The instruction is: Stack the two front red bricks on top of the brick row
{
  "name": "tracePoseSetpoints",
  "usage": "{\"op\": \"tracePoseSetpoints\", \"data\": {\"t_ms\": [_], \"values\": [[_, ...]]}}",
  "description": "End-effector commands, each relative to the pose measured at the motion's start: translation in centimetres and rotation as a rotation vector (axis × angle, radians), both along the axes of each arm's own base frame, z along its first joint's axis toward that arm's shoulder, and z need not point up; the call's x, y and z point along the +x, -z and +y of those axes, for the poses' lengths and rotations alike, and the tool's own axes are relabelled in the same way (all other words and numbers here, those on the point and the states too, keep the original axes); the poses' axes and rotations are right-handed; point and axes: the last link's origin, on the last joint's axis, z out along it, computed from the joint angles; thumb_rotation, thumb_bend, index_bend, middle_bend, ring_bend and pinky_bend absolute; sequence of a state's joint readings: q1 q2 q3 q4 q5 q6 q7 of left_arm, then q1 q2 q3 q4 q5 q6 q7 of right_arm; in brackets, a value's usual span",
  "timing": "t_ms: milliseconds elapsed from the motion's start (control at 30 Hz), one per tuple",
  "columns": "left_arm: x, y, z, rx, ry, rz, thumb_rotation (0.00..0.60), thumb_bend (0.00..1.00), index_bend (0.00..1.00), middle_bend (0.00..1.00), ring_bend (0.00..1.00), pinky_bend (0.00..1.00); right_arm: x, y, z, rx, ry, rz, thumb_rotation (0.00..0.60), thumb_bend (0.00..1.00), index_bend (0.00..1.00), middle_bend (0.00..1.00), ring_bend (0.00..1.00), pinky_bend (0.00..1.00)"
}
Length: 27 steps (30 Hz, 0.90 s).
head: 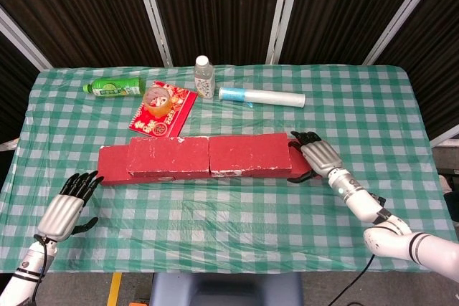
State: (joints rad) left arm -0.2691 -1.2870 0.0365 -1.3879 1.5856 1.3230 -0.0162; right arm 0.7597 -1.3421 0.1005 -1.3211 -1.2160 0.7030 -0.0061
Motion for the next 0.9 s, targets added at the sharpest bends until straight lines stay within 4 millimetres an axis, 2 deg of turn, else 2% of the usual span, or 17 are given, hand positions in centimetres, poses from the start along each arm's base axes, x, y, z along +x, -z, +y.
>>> {"op": "tracePoseSetpoints", "data": {"t_ms": [33,333,433,500,533,633,767,867,900], "values": [[0.0,0.0,0.0,0.001,0.0,0.0,0.6,0.25,0.0,0.0,0.0,0.06,0.1,0.0,0.0,-0.003,-0.001,-0.002,0.402,0.0,0.28,0.0,0.0,0.0],[0.0,-0.1,-0.1,0.006,0.002,0.001,0.6,0.25,0.0,0.0,0.0,0.06,-0.9,-1.5,0.7,-0.037,0.011,-0.007,0.403,0.0,0.25,0.0,0.0,0.0],[0.1,-0.2,-0.2,0.012,0.007,0.0,0.6,0.25,0.0,0.0,0.0,0.06,-1.1,-2.6,1.4,-0.069,0.002,-0.026,0.405,0.0,0.2,0.0,0.0,0.0],[0.1,-0.3,-0.2,0.022,0.012,0.002,0.6,0.25,0.0,0.0,0.0,0.06,-1.1,-3.7,2.6,-0.122,-0.025,-0.061,0.419,0.0,0.14,0.0,0.0,0.0],[0.1,-0.4,-0.2,0.03,0.016,0.004,0.6,0.25,0.0,0.0,0.0,0.06,-1.2,-4.2,3.4,-0.148,-0.047,-0.074,0.43,0.0,0.08,0.0,0.0,0.0],[0.3,-0.9,-0.3,0.076,0.034,0.007,0.6,0.26,0.0,0.0,0.0,0.06,-1.8,-5.7,7.6,-0.24,-0.135,-0.094,0.437,0.0,0.01,0.0,0.0,0.0],[0.5,-1.8,-0.5,0.17,0.07,0.016,0.6,0.27,0.0,0.0,0.0,0.05,-3.6,-7.0,15.1,-0.322,-0.17,-0.053,0.438,0.0,0.0,0.0,0.0,0.0],[0.5,-2.5,-1.0,0.224,0.086,0.024,0.6,0.27,0.0,0.0,0.0,0.05,-5.2,-7.5,19.3,-0.406,-0.145,-0.032,0.44,0.0,0.0,0.0,0.0,0.0],[0.6,-2.7,-1.2,0.234,0.09,0.025,0.6,0.27,0.0,0.0,0.0,0.05,-5.7,-7.5,20.1,-0.425,-0.136,-0.025,0.443,0.0,0.0,0.0,0.0,0.0]]}}
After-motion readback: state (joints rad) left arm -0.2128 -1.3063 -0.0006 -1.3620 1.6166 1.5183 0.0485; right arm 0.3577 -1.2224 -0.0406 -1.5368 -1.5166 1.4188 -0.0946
